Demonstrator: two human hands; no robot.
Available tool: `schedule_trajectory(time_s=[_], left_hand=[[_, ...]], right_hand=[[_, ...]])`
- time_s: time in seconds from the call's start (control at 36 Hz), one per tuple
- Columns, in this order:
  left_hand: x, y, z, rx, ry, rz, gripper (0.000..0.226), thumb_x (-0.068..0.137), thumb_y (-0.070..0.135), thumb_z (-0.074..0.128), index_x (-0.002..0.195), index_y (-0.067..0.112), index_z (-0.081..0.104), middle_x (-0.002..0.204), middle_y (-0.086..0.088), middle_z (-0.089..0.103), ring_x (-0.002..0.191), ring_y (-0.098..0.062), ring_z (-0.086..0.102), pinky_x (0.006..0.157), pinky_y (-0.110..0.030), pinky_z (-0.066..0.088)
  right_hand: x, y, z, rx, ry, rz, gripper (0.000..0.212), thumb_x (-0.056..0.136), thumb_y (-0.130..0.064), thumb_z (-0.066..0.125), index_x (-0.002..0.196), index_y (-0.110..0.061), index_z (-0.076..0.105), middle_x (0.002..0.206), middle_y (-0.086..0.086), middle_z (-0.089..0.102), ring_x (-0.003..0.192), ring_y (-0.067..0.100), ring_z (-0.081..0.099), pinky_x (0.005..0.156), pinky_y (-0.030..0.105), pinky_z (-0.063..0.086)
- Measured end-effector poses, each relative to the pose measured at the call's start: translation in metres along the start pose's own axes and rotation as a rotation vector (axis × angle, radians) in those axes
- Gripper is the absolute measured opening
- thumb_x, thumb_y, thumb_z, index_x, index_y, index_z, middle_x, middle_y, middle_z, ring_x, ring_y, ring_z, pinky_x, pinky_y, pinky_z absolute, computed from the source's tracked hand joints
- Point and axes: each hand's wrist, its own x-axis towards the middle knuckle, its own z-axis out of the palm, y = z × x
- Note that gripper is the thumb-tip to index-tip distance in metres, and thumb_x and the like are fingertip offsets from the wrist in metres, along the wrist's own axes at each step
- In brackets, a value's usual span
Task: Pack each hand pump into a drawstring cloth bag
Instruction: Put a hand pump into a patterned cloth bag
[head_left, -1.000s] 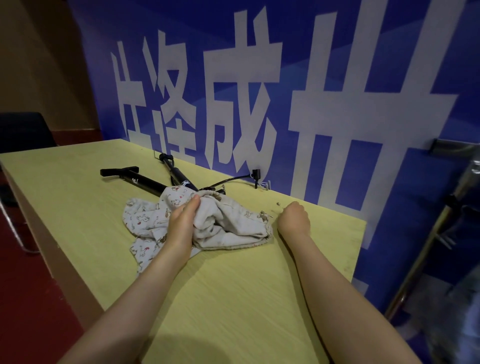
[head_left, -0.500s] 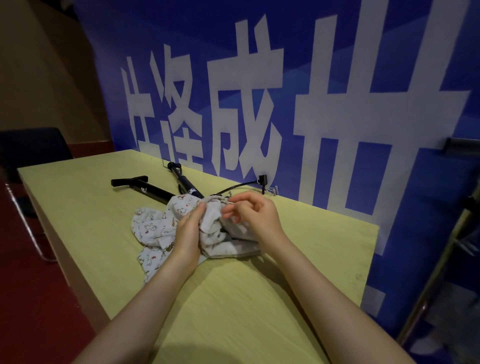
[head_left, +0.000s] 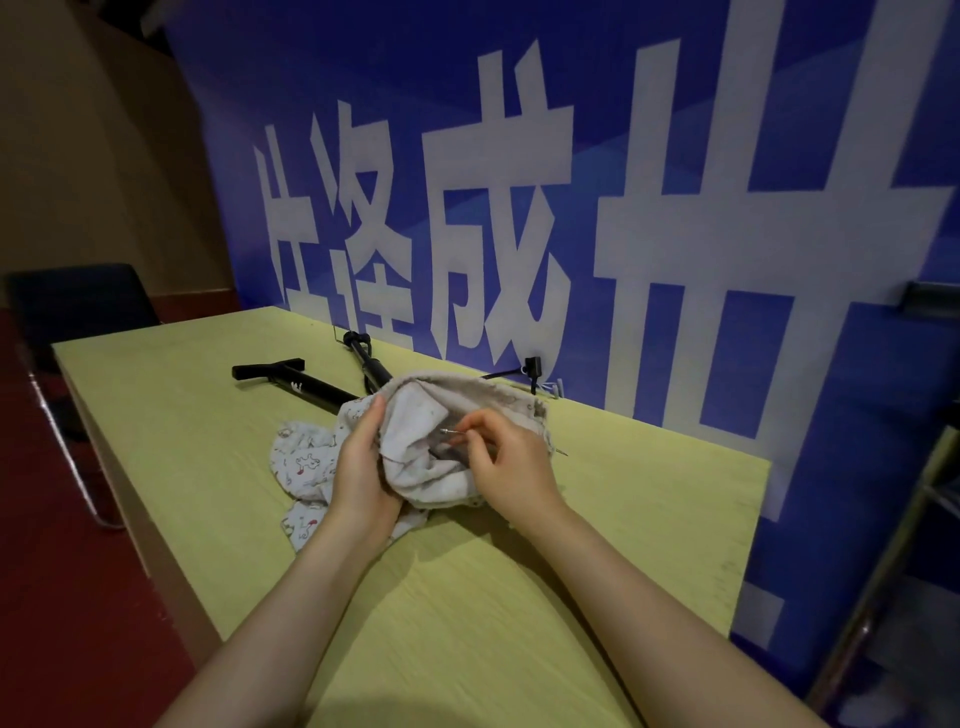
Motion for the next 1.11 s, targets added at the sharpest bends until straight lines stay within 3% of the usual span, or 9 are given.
schedule_trajectory(time_s=[0.17, 0.28, 0.42, 0.56, 0.67, 0.83, 0.94, 1.06, 1.11], left_hand=[[-0.003, 0.001, 0.002, 0.002, 0.008, 0.031, 0.047, 0.099, 0.042, 0.042, 0.087, 0.017, 0.080, 0.099, -0.011, 0.074, 0.091, -0.025, 0.071, 0.080, -0.039, 0.051], [-0.004, 0.002, 0.002, 0.073, 0.044, 0.068, 0.043, 0.099, 0.040, 0.043, 0.115, 0.010, 0.068, 0.115, -0.016, 0.069, 0.110, -0.031, 0.064, 0.092, -0.043, 0.049], [-0.006, 0.001, 0.001, 0.127, 0.097, 0.097, 0.045, 0.097, 0.040, 0.046, 0.121, 0.007, 0.064, 0.118, -0.021, 0.066, 0.112, -0.038, 0.062, 0.097, -0.048, 0.048], [-0.006, -0.001, 0.000, 0.240, 0.087, 0.157, 0.045, 0.097, 0.038, 0.048, 0.116, 0.000, 0.064, 0.100, -0.023, 0.069, 0.086, -0.032, 0.068, 0.063, -0.034, 0.055], [-0.011, -0.001, 0.003, 0.251, 0.088, 0.163, 0.039, 0.097, 0.034, 0.048, 0.111, 0.003, 0.066, 0.102, -0.019, 0.070, 0.088, -0.028, 0.068, 0.059, -0.031, 0.055], [-0.030, 0.011, 0.007, 0.210, 0.165, 0.116, 0.034, 0.096, 0.040, 0.051, 0.100, 0.012, 0.070, 0.103, -0.018, 0.070, 0.095, -0.033, 0.066, 0.082, -0.044, 0.052], [-0.039, 0.036, 0.027, 0.286, 0.150, 0.202, 0.028, 0.098, 0.034, 0.052, 0.103, 0.012, 0.069, 0.100, -0.008, 0.074, 0.101, -0.027, 0.067, 0.087, -0.039, 0.054], [-0.044, 0.076, 0.065, 0.226, 0.069, 0.280, 0.024, 0.099, 0.030, 0.051, 0.103, 0.011, 0.065, 0.095, -0.006, 0.073, 0.088, -0.017, 0.071, 0.074, -0.030, 0.057], [-0.046, 0.098, 0.084, 0.171, 0.071, 0.309, 0.021, 0.100, 0.027, 0.050, 0.102, 0.012, 0.065, 0.096, -0.005, 0.072, 0.089, -0.017, 0.070, 0.077, -0.030, 0.057]], right_hand=[[0.002, 0.006, 0.003, -0.337, -0.153, -0.084, 0.021, 0.097, -0.023, 0.048, 0.106, -0.018, 0.066, 0.094, 0.002, 0.072, 0.085, 0.021, 0.063, 0.069, 0.034, 0.048], [0.004, 0.009, 0.003, -0.389, -0.142, -0.105, 0.023, 0.097, -0.029, 0.051, 0.107, -0.021, 0.070, 0.098, 0.000, 0.073, 0.089, 0.019, 0.064, 0.069, 0.032, 0.045], [0.006, 0.015, -0.001, -0.381, -0.137, -0.095, 0.023, 0.095, -0.031, 0.054, 0.109, -0.023, 0.070, 0.103, -0.004, 0.073, 0.095, 0.016, 0.063, 0.078, 0.036, 0.051], [0.008, 0.017, -0.019, -0.295, -0.183, -0.055, 0.032, 0.090, -0.030, 0.058, 0.121, -0.024, 0.063, 0.110, -0.004, 0.068, 0.100, 0.013, 0.060, 0.085, 0.033, 0.052], [0.004, 0.012, -0.035, -0.231, -0.241, -0.082, 0.030, 0.089, -0.033, 0.057, 0.117, -0.025, 0.065, 0.114, -0.008, 0.067, 0.100, 0.005, 0.061, 0.087, 0.029, 0.053], [-0.018, 0.006, -0.056, -0.394, -0.346, -0.229, 0.032, 0.091, -0.052, 0.049, 0.088, -0.026, 0.067, 0.087, -0.015, 0.063, 0.079, 0.001, 0.054, 0.071, 0.028, 0.052], [-0.016, -0.013, -0.084, -0.377, -0.163, -0.198, 0.023, 0.095, -0.038, 0.053, 0.082, -0.022, 0.064, 0.079, -0.012, 0.058, 0.074, 0.002, 0.050, 0.070, 0.027, 0.049], [0.000, -0.064, -0.114, -0.142, 0.078, -0.164, 0.019, 0.096, -0.026, 0.055, 0.079, -0.022, 0.062, 0.073, -0.011, 0.056, 0.066, 0.003, 0.050, 0.061, 0.019, 0.041], [0.005, -0.094, -0.129, -0.037, 0.146, -0.187, 0.018, 0.096, -0.023, 0.056, 0.079, -0.021, 0.062, 0.070, -0.007, 0.058, 0.062, 0.006, 0.050, 0.057, 0.016, 0.040]])
